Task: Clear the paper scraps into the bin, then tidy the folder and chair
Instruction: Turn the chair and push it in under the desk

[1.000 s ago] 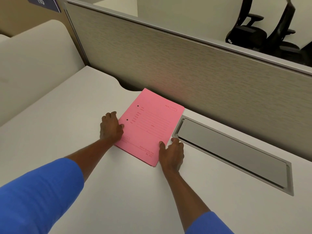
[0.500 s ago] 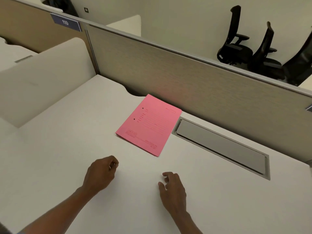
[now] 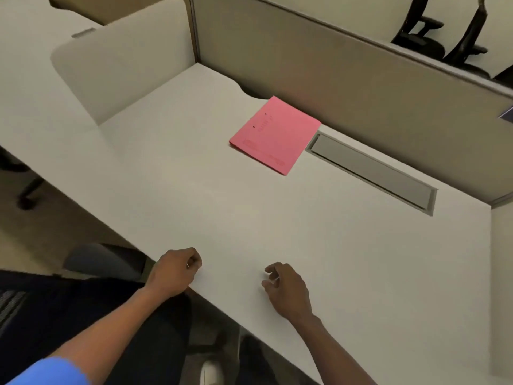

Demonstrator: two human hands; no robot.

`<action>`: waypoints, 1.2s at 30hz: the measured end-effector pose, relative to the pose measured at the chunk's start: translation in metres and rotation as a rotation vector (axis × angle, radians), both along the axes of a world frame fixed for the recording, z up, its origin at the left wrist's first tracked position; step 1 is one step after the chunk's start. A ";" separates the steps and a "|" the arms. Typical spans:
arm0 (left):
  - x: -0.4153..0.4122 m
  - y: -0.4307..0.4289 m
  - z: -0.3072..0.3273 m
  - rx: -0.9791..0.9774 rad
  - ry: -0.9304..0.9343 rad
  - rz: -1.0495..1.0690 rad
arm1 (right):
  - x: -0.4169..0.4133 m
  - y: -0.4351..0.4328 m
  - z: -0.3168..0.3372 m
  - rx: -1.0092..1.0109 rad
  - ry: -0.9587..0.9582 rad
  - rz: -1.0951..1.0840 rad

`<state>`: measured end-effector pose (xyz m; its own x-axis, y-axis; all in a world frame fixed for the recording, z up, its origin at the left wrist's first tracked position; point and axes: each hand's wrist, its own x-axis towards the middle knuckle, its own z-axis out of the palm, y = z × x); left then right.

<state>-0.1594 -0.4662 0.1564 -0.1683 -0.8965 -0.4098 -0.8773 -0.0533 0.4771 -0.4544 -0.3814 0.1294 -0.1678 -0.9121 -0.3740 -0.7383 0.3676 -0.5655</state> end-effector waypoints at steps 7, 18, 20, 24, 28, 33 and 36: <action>0.030 0.124 -0.011 0.101 0.011 -0.032 | 0.022 0.090 0.013 0.086 -0.001 0.079; 0.059 0.250 -0.031 0.313 -0.001 -0.008 | 0.035 0.178 -0.002 0.242 0.071 0.380; 0.061 0.272 -0.034 0.314 -0.012 0.021 | 0.036 0.192 -0.006 0.274 0.061 0.420; 0.061 0.316 -0.037 0.295 -0.024 0.122 | 0.035 0.223 -0.013 0.301 0.024 0.498; 0.064 0.368 -0.034 0.308 -0.051 0.232 | 0.037 0.258 -0.013 0.353 -0.004 0.579; 0.078 0.440 -0.037 0.354 -0.099 0.313 | 0.042 0.305 -0.017 0.354 -0.014 0.606; 0.090 0.478 -0.039 0.369 -0.075 0.386 | 0.050 0.334 -0.022 0.372 0.011 0.642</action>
<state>-0.0692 0.0120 0.1172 0.1870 -0.6815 -0.7075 -0.7919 -0.5308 0.3020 -0.4047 -0.0476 0.1073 0.3500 -0.6455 -0.6788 -0.8776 0.0275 -0.4787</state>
